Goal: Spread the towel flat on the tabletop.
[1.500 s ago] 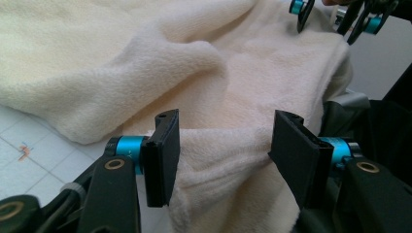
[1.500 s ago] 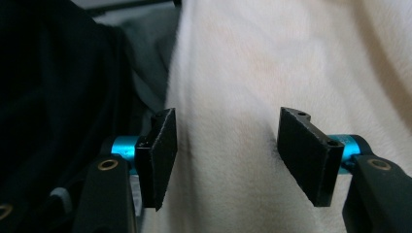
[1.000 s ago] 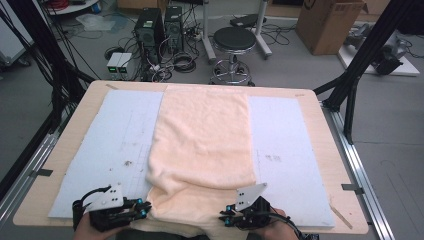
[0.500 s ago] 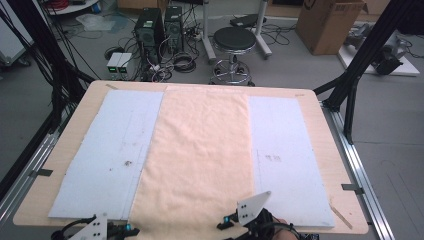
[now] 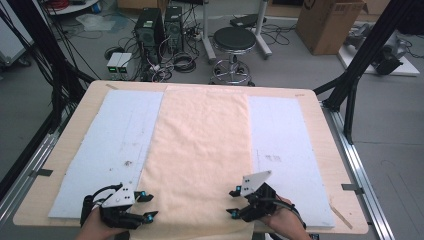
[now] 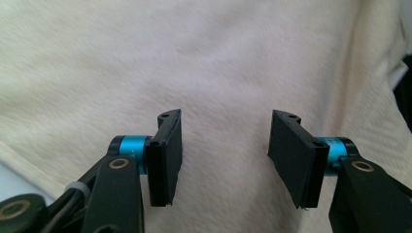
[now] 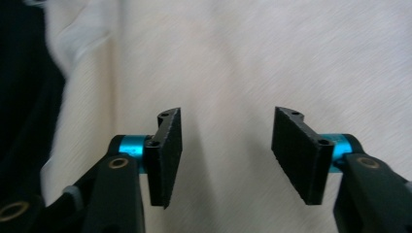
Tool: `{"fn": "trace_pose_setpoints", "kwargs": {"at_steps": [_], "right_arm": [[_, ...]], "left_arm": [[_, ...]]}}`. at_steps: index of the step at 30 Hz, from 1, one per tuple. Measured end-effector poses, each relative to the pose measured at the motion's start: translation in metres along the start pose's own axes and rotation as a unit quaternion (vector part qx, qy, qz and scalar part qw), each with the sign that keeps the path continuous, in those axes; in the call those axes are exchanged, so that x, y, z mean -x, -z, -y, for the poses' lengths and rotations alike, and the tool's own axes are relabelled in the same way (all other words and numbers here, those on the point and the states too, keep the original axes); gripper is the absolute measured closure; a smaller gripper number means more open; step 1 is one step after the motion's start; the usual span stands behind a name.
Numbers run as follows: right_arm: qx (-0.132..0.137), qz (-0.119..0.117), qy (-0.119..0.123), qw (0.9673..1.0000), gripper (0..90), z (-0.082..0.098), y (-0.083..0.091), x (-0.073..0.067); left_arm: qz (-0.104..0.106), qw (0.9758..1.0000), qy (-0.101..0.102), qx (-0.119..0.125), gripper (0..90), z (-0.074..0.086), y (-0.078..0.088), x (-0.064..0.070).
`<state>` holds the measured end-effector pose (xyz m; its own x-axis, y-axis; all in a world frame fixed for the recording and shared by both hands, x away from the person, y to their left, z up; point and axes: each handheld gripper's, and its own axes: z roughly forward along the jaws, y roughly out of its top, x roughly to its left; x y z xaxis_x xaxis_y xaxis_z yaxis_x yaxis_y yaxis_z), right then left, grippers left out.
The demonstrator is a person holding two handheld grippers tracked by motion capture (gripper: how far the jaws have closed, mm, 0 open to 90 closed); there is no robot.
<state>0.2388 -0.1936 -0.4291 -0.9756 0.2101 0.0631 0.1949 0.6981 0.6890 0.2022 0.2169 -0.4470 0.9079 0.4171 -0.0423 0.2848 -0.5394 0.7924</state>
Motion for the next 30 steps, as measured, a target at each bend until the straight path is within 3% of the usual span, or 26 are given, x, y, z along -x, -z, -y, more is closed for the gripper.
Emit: {"fn": "trace_pose_setpoints", "kwargs": {"at_steps": [3,5,7,9,13,16,30], "right_arm": [[0.005,-0.023,0.011,0.9997,43.3,0.014,0.005,-0.009],[0.0,-0.013,0.026,0.9996,45.8,0.019,0.003,-0.013],[0.007,0.002,0.038,0.9992,56.2,0.02,0.003,-0.015],[0.005,-0.002,0.035,0.9994,69.5,0.019,0.005,-0.013],[0.004,-0.002,0.037,0.9993,80.1,0.018,0.005,-0.011],[0.004,-0.009,0.039,0.9992,83.8,0.018,0.005,-0.012],[0.014,-0.042,0.049,0.9978,85.2,0.017,0.009,-0.021]], "left_arm": [[0.003,1.0,0.0,-0.001,45.3,0.002,0.003,0.002],[-0.008,0.9999,-0.006,0.002,47.1,0.004,0.003,0.004],[-0.022,0.9997,-0.005,0.002,57.4,0.003,0.003,0.004],[-0.02,0.9998,-0.004,0.002,72.8,0.003,0.003,0.003],[-0.019,0.9998,-0.005,0.003,85.2,0.003,0.004,0.004],[-0.019,0.9998,-0.009,0.003,86.7,0.004,0.004,0.005],[0.0,1.0,-0.009,-0.002,87.1,0.009,0.015,0.018]]}}
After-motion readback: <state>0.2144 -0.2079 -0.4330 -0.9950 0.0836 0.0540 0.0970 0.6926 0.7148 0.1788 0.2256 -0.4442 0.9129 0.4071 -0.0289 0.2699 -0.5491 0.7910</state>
